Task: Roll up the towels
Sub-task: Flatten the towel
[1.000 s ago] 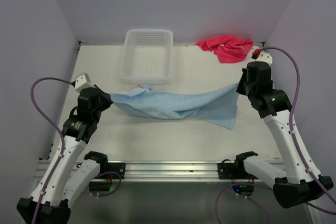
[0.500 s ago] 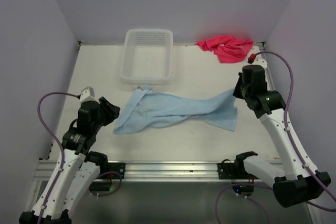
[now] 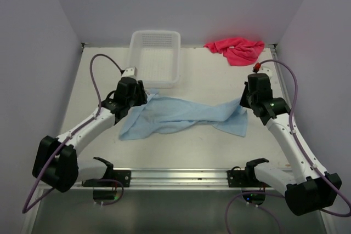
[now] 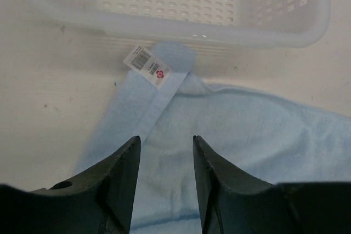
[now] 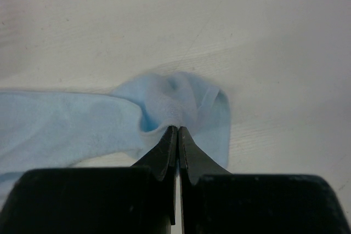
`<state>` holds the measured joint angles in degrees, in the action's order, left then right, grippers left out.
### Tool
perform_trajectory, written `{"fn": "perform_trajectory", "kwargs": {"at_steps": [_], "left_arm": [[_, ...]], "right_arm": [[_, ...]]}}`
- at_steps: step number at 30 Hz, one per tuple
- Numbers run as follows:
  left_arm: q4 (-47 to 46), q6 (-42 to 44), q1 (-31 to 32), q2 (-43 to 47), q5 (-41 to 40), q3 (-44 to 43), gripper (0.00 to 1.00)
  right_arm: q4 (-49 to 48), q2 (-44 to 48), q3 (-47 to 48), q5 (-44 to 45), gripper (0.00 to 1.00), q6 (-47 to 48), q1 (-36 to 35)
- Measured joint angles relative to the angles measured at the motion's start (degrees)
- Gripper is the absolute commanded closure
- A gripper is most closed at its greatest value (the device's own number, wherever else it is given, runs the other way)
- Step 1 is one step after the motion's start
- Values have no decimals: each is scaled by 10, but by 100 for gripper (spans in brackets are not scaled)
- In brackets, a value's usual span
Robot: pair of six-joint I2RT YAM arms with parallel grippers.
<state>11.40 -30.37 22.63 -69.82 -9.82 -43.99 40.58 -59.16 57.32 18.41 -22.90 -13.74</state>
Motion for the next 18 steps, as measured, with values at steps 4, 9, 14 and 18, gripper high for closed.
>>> {"fn": "perform_trajectory", "kwargs": {"at_steps": [4,9,14,18], "left_arm": [[-36,26,40,-82,-45,-32,57],[-46,35,45,-145,-86,-31,59],[-48,24,47,-186,-104,-30,64],[-47,-3,49,-201,-103,-26,65]], "right_arm": [[-14,-9,-10,-2,100,1,1],[-30,-10,-30,-8,100,1,3],[-40,-24,-37,-20,100,0,3],[-50,-27,-42,-32,100,0,3]]}}
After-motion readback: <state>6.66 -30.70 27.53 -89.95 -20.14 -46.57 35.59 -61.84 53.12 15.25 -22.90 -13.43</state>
